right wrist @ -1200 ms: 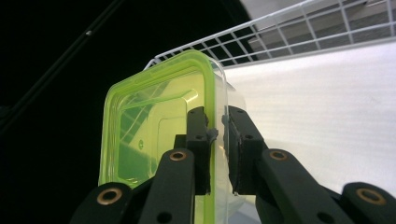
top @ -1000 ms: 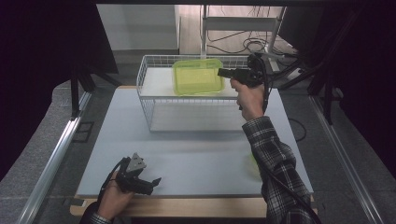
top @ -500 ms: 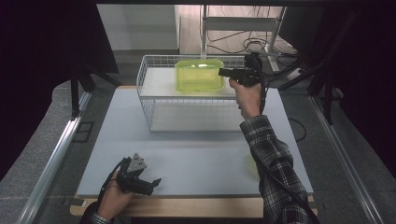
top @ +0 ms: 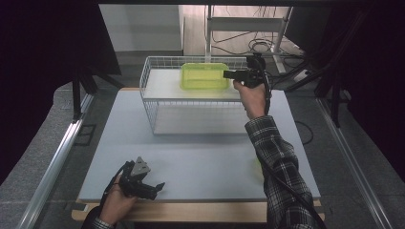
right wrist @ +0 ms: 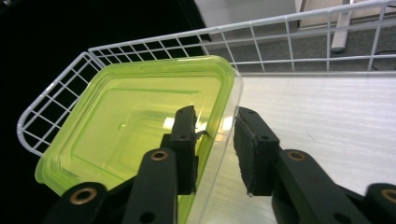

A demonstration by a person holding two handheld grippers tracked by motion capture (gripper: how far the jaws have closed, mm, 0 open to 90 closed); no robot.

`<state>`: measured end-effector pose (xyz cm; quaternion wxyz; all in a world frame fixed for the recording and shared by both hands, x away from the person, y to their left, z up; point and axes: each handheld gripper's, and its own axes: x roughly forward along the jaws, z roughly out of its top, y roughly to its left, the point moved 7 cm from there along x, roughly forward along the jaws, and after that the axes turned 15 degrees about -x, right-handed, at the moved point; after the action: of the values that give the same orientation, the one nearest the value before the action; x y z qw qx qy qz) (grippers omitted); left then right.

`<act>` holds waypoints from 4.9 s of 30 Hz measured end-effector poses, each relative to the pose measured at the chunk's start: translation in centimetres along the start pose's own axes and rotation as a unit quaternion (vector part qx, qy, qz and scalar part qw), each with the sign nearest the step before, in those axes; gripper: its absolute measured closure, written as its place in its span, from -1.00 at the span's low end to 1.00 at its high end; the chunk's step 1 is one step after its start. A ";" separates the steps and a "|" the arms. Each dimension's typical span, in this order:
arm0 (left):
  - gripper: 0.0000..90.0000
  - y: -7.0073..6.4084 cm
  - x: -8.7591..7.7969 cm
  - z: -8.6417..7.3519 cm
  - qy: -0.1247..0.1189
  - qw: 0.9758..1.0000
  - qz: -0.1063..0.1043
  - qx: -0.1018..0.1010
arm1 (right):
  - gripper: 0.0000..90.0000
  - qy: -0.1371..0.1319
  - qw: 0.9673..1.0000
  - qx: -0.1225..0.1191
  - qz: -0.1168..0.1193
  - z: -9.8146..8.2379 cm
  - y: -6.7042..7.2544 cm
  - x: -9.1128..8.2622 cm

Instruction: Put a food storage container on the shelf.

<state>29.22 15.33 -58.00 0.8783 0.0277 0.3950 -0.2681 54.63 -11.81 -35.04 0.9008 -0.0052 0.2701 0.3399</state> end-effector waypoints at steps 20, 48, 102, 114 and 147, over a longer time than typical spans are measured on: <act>-0.99 0.0 -0.2 0.2 -0.010 1.000 -0.009 -0.008 | -0.08 -0.004 0.999 -0.047 -0.003 0.3 0.4 -0.7; -0.98 0.3 -0.8 0.8 -0.045 0.997 -0.036 -0.046 | -0.76 0.002 0.988 -0.145 0.044 -2.9 4.2 -4.1; -0.99 -0.1 -0.4 0.6 -0.026 0.999 -0.022 -0.024 | -0.91 0.027 0.979 -0.196 0.041 -15.3 4.7 -9.8; -0.99 -0.1 -0.4 0.6 -0.025 0.999 -0.020 -0.021 | -0.92 0.034 0.978 -0.202 0.028 -18.4 4.0 -10.3; -0.99 -0.2 -0.2 0.4 -0.016 1.000 -0.014 -0.010 | -0.96 0.071 0.983 -0.172 -0.009 -24.9 2.8 -10.2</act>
<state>29.29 15.10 -57.52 0.8811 0.0091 0.3835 -0.2767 34.55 -20.68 -50.78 0.8680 -0.1863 0.2710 0.3721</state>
